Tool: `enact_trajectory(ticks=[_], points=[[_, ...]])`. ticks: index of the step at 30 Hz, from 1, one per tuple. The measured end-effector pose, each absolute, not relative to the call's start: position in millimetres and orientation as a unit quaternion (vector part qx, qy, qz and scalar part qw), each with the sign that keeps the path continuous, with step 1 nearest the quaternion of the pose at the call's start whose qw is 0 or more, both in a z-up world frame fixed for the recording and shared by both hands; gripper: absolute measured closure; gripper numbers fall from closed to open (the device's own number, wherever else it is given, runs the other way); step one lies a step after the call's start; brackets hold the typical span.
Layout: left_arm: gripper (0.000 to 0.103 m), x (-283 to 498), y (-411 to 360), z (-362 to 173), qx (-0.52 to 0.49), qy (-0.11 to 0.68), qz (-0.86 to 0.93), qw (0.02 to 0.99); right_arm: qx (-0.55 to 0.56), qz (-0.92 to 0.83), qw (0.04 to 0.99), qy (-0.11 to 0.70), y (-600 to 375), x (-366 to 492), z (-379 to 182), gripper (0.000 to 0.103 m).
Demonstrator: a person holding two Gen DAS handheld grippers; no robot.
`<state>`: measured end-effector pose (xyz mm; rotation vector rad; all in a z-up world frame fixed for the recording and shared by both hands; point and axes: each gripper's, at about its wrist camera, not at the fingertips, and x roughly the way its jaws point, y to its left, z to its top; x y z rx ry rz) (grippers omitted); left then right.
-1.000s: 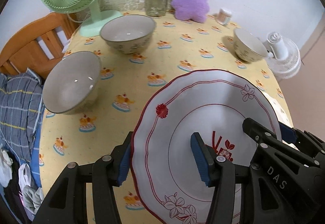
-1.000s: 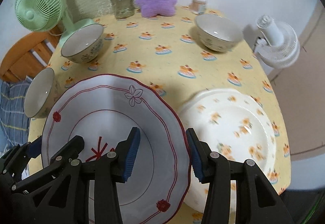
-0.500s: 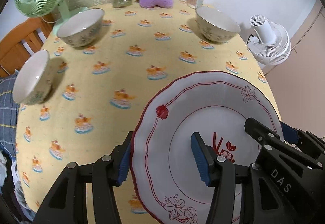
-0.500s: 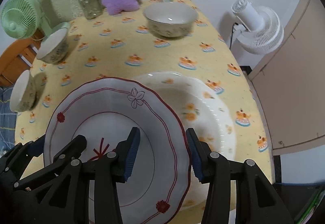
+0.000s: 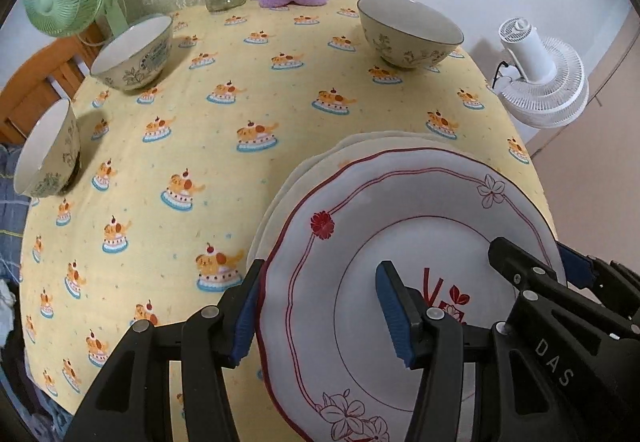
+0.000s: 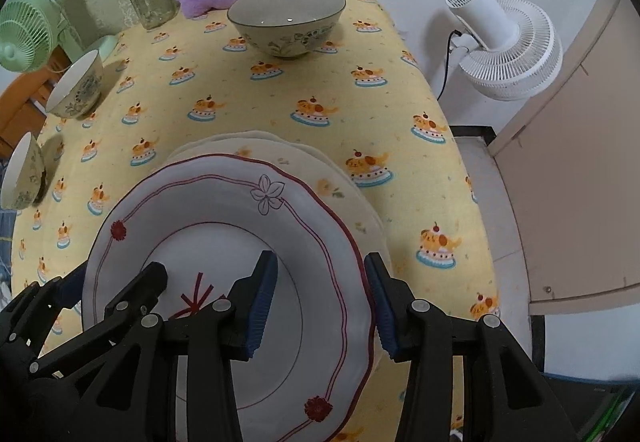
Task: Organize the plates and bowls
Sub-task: 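Lower the red-rimmed plate onto the plate stack with both grippers and release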
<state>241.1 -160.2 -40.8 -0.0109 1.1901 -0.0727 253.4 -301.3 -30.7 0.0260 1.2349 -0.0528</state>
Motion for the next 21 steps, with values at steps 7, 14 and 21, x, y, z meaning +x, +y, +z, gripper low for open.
enact_trajectory(ticks=[7, 14, 21], points=[[0.048, 242.3, -169.1, -43.3, 0.012, 0.551, -0.003, 0.834, 0.01, -0.013, 0.813, 0.582, -305.9, 260.8, -38.8, 0.055], [0.048, 243.8, -172.0, -44.7, 0.001, 0.547, 0.01, 0.837, 0.009, -0.01, 0.82, 0.573, -310.4, 263.8, -38.3, 0.057], [0.046, 243.4, -178.4, -45.9, 0.016, 0.54, 0.014, 0.841, 0.003, -0.006, 0.821, 0.571, -312.2, 263.3, -39.1, 0.057]])
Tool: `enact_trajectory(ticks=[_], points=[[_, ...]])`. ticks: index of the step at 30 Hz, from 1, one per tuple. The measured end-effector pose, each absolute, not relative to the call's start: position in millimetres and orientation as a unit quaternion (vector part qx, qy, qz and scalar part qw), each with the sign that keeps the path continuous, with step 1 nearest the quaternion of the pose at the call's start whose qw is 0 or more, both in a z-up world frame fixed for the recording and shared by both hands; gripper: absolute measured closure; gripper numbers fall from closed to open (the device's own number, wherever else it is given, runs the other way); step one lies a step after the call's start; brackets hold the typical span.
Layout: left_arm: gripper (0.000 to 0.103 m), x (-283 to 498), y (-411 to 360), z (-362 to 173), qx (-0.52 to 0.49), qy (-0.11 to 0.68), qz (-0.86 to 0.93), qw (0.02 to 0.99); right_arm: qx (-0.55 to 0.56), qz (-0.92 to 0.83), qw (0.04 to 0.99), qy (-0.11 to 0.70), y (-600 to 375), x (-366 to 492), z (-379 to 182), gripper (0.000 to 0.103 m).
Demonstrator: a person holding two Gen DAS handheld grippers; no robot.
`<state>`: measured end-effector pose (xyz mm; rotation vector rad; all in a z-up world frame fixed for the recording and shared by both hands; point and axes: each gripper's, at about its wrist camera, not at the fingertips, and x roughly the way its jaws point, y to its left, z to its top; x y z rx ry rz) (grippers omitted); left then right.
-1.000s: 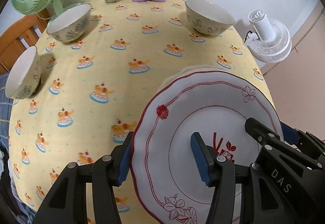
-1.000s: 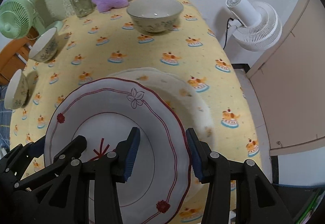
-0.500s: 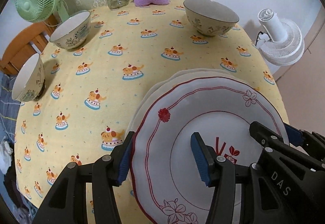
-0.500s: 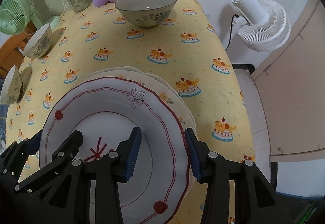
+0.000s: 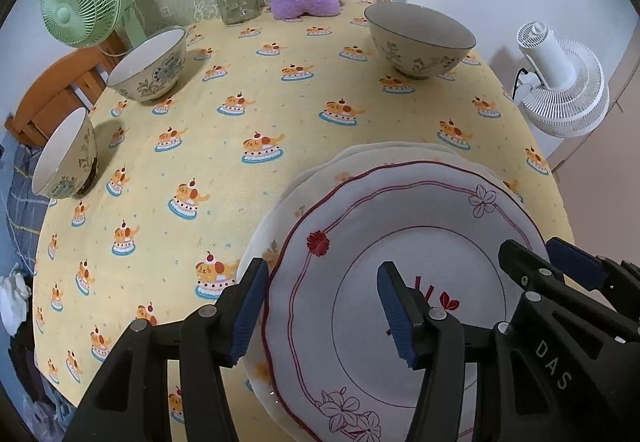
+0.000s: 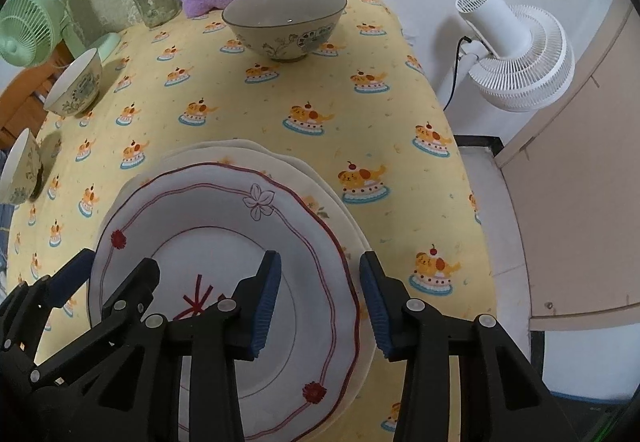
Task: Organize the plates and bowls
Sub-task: 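Lower the red-rimmed plate onto the plate stack with both grippers and release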
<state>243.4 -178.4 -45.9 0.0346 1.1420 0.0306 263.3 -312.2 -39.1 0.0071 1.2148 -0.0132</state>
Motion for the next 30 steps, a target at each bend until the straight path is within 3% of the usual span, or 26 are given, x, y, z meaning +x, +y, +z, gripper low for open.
enact_trajectory(ticks=[12, 14, 30], points=[[0.027, 228.8, -177.7, -49.6, 0.04, 0.543, 0.013, 0.838, 0.025, 0.013, 0.817, 0.575, -327.3, 244.0, -41.7, 0.055], [0.026, 225.3, -174.0, -52.8, 0.04, 0.545, 0.022, 0.837, 0.03, 0.016, 0.81, 0.585, -328.0, 243.2, -48.4, 0.047], [0.024, 231.6, -149.8, -61.3, 0.008, 0.552, 0.05, 0.832, 0.007, 0.029, 0.806, 0.591, -303.9, 260.5, -57.9, 0.045]])
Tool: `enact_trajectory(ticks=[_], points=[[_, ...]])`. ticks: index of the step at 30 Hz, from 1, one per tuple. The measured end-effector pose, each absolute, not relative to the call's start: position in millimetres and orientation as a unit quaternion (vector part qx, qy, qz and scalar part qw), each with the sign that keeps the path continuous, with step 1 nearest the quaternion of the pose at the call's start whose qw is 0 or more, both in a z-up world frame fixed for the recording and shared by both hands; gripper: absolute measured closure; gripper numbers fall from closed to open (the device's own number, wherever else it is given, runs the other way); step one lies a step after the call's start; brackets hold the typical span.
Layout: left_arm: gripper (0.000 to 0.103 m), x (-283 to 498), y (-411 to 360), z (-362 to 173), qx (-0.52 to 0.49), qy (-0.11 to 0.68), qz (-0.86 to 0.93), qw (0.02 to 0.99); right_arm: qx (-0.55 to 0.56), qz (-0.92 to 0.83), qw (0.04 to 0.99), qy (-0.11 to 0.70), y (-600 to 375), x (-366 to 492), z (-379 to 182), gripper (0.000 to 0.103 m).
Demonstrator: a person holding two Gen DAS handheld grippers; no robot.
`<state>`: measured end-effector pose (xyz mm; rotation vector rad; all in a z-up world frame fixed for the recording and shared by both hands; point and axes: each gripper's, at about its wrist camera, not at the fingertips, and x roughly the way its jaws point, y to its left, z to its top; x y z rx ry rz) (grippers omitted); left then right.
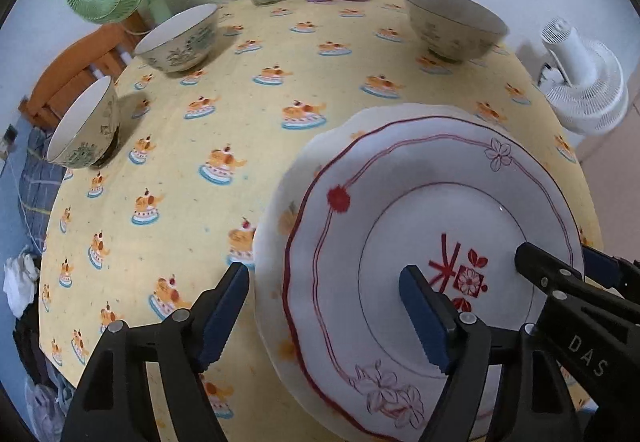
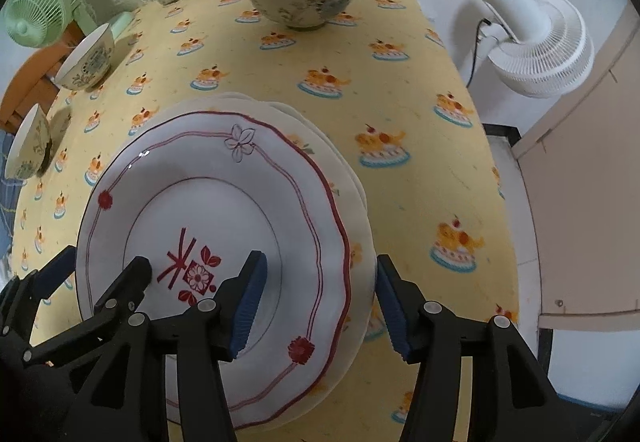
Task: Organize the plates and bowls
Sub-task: 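Lower the red-rimmed plate onto the plate stack with both grippers and release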
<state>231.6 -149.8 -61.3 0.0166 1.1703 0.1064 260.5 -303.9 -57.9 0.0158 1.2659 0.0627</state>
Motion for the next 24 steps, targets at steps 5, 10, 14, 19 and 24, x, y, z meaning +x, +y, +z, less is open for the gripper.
enact_trajectory(ticks=[5, 10, 14, 19, 24], points=[[0.024, 239.5, -132.9, -55.4, -0.001, 0.549, 0.055, 0.834, 0.006, 0.034, 0.802, 0.597, -293.0, 276.7, -57.9, 0.045], [0.024, 241.2, -113.5, -44.1, -0.012, 0.541, 0.048, 0.84, 0.028, -0.005, 0.802, 0.596, -292.5, 282.3, -48.8, 0.045], [0.024, 243.5, -91.7, -37.6, -0.024, 0.539, 0.029, 0.842, 0.017, -0.003, 0.831, 0.556, -272.0, 275.9, -20.5, 0.045], [0.024, 243.1, -57.1, -21.3, -0.019, 0.529, -0.006, 0.848, 0.029, 0.004, 0.843, 0.537, -224.2, 269.2, 4.9, 0.045], [0.024, 242.2, -13.2, -2.9, -0.01, 0.519, -0.022, 0.855, 0.037, 0.016, 0.851, 0.524, -162.0, 265.5, 19.5, 0.044]])
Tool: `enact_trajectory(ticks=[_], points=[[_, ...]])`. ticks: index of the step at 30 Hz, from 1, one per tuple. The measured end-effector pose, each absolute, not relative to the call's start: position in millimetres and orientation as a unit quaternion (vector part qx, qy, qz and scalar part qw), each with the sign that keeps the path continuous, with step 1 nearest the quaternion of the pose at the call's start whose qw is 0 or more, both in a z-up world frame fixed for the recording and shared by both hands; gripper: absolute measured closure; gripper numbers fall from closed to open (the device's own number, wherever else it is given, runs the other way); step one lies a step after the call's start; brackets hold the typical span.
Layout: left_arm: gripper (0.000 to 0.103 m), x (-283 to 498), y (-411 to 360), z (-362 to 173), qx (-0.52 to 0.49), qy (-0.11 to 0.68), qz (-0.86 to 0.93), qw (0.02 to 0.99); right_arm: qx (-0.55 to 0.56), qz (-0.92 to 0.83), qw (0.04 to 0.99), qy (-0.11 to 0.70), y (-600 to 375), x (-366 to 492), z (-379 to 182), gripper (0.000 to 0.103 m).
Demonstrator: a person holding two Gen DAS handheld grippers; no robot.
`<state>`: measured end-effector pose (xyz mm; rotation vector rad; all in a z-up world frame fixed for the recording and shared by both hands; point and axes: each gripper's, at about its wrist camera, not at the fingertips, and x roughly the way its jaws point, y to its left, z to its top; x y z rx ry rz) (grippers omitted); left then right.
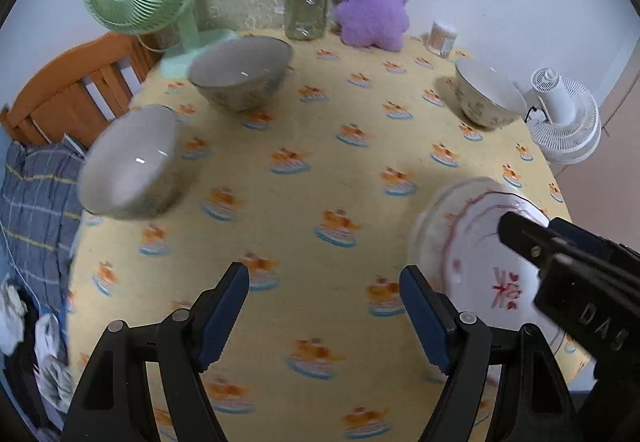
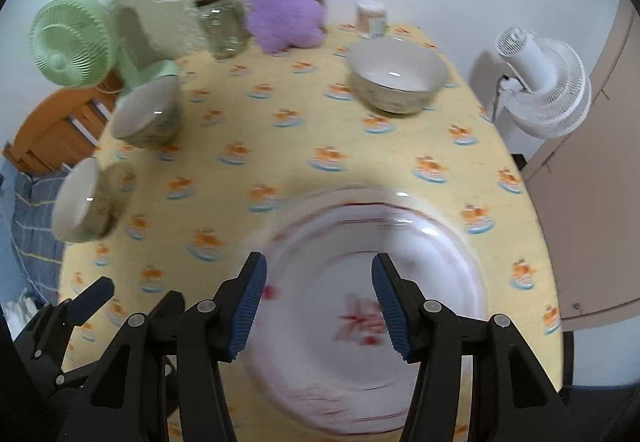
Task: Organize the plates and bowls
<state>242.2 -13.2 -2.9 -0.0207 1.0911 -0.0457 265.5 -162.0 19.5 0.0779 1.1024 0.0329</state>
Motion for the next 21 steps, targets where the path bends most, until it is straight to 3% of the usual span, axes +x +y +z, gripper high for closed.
enact_trajectory(ticks=[21], points=[[0.025, 280.2, 164.1, 28.1, 0.003, 0.465, 0.029, 0.885, 0.031, 0.048, 0.864, 0.501, 27.7, 303.0, 40.8, 0.044]])
